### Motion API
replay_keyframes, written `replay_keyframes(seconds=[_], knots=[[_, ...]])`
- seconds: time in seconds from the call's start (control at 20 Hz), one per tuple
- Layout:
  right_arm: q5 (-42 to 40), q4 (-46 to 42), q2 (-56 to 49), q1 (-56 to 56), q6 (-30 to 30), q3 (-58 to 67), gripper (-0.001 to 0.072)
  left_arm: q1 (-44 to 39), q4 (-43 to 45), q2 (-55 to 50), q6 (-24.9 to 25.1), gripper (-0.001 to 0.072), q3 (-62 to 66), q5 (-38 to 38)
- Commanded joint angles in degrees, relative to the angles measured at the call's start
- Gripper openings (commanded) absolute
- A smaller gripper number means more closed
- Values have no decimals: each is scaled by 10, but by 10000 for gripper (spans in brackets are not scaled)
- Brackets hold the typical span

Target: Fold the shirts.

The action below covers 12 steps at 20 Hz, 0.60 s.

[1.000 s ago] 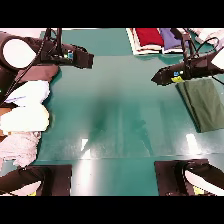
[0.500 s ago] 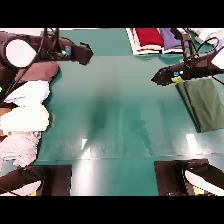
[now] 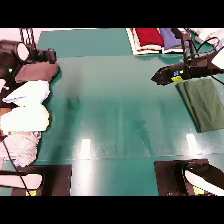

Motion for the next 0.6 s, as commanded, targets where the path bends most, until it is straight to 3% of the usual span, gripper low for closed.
replay_keyframes(seconds=[0.0, 0.45, 0.5, 0.55], knots=[[-2, 0, 0, 1, 0, 1, 18, 61, 7, -88, -3, 643, 0, 33], [-6, 0, 0, 0, 0, 1, 18, 91, 9, -153, -3, 640, 4, 128], [-7, 0, 0, 0, 0, 1, 18, 91, 9, -152, -3, 461, 7, 122], [-6, 0, 0, 0, 0, 1, 18, 91, 9, -150, -2, 111, 14, 101]])
